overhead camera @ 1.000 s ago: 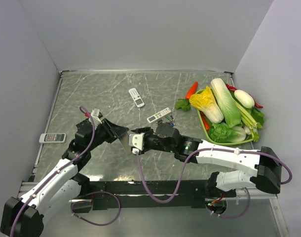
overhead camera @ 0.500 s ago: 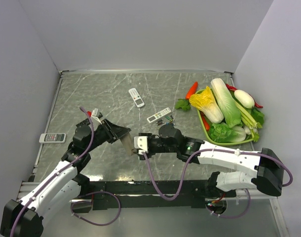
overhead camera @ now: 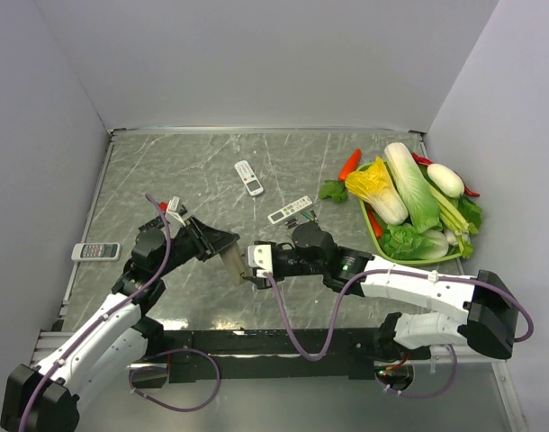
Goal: Load the batteries into the remote control
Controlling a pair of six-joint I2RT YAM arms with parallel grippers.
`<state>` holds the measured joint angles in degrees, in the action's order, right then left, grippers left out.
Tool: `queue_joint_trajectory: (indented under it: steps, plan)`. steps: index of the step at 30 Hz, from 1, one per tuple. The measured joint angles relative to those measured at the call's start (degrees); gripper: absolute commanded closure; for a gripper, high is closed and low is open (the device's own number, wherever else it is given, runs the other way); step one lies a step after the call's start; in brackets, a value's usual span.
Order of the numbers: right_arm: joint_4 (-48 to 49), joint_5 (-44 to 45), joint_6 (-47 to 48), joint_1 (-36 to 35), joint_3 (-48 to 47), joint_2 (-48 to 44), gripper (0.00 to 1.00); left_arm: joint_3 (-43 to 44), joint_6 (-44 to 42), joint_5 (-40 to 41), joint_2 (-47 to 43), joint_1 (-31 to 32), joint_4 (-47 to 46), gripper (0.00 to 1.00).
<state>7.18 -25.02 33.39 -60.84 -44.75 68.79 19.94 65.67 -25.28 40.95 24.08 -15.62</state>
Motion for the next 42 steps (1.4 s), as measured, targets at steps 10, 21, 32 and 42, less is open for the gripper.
queue_joint_trajectory:
  steps: [10,21,32,42]
  plan:
    - [1.2,-1.0,-0.4,0.0,-0.4,1.7,0.45,-0.1,-0.1,-0.3,0.0,-0.1,0.0,0.99]
    - [0.7,-0.9,0.7,0.0,-1.2,2.8,0.43,-1.0,0.2,-0.5,0.0,-0.3,-1.3,0.99]
    - [-0.4,0.1,2.7,0.0,-1.2,3.3,0.43,-2.2,1.2,-0.7,0.8,-0.8,-2.6,0.99]
    - [-0.3,1.8,4.5,-0.7,-1.2,4.3,0.44,-2.2,1.0,-0.6,1.1,-1.2,-2.4,0.99]
